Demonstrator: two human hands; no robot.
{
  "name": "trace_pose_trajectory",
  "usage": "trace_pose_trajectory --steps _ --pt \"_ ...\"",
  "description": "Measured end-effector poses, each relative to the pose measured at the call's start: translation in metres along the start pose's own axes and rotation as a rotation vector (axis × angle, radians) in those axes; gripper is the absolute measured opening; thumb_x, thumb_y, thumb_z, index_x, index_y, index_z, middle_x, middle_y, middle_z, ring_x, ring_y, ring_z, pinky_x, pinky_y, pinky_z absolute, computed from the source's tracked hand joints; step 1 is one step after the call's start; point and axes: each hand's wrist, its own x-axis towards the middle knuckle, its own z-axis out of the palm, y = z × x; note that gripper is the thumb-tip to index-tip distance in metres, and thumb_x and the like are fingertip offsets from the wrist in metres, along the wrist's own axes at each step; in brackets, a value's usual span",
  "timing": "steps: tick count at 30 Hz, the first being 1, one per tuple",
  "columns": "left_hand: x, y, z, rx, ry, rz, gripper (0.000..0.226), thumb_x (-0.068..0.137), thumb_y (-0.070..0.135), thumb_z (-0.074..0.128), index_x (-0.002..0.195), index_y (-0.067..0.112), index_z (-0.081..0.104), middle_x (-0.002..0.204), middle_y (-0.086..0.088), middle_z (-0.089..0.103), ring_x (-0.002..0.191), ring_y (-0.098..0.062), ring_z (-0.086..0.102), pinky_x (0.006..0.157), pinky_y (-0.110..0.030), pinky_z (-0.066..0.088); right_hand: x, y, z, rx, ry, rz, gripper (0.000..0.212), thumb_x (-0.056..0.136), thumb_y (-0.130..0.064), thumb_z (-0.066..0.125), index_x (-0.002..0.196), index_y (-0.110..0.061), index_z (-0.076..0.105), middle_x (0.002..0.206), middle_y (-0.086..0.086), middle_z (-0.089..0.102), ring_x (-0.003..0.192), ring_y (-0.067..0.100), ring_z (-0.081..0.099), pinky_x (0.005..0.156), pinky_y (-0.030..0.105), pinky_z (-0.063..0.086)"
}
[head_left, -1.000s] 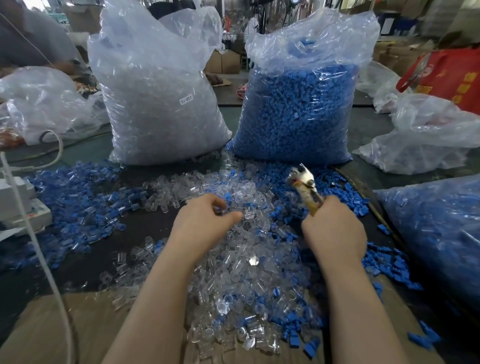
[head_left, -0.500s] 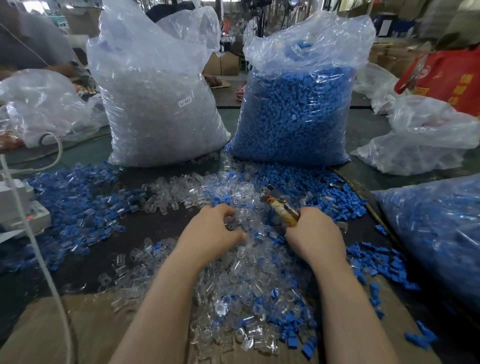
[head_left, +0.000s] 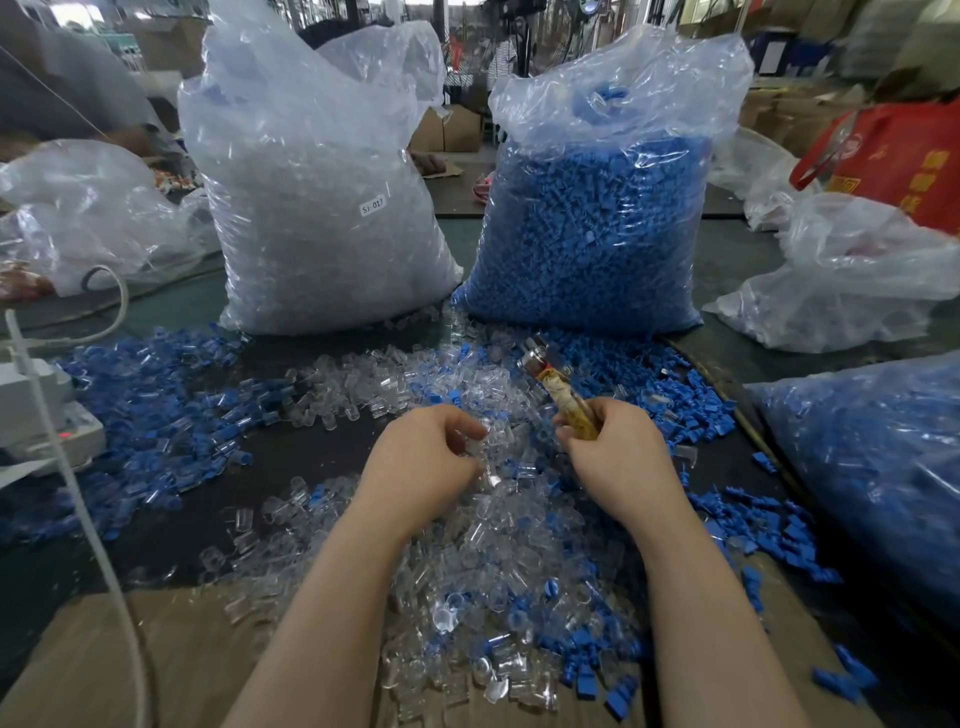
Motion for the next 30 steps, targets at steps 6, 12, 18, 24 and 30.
trace_pose_trajectory --steps 6,12,18,24,30 --pt "0.0004 0.0027 0.0014 -0.054 0.026 0.04 0.014 0.085 0.025 0.074 0.087 0.036 0.066 0.081 0.016 0.066 0.071 0.002 0.062 0.052 -0.011 0.044 -0.0019 -0.0033 -0.0012 0.075 0.071 -0.11 0.006 0.089 -0.027 0.065 0.088 -0.026 0.06 0.079 -0.008 0.063 0.072 0.016 0.058 0.066 0.037 0.05" --pt "0.0031 0.0009 0.003 -0.047 0.057 0.018 0.012 0.089 0.024 0.069 0.082 0.032 0.063 0.078 0.016 0.064 0.071 -0.001 0.06 0.056 -0.013 0.041 -0.0022 -0.0032 -0.0029 0.209 0.069 -0.104 0.003 0.09 -0.024 0.067 0.093 -0.026 0.066 0.082 -0.008 0.068 0.076 0.015 0.063 0.07 0.036 0.053" --pt "0.0018 0.0031 0.0079 0.08 0.003 0.038 0.025 0.081 0.03 0.079 0.105 0.034 0.071 0.077 0.019 0.054 0.068 0.007 0.053 0.057 -0.013 0.039 -0.0026 -0.006 0.0043 0.165 0.063 -0.089 0.01 0.089 -0.032 0.07 0.091 -0.024 0.063 0.079 -0.009 0.063 0.073 0.013 0.059 0.066 0.033 0.048" --pt "0.0003 0.0039 0.007 0.064 0.049 0.028 0.013 0.082 0.024 0.078 0.084 0.03 0.067 0.077 0.012 0.066 0.067 -0.003 0.063 0.064 -0.027 0.056 -0.0051 -0.0079 0.0044 0.204 0.033 -0.122 0.011 0.091 -0.032 0.068 0.085 -0.024 0.062 0.075 -0.007 0.065 0.071 0.015 0.061 0.069 0.04 0.053" --pt "0.0002 0.008 0.0057 -0.347 0.099 -0.024 0.012 0.086 0.019 0.073 0.088 0.023 0.062 0.079 0.004 0.071 0.071 -0.012 0.07 0.068 -0.031 0.059 -0.0072 -0.0101 0.0045 0.273 -0.049 -0.126 0.013 0.091 -0.013 0.064 0.09 -0.025 0.065 0.085 -0.004 0.073 0.085 0.016 0.068 0.08 0.043 0.057"
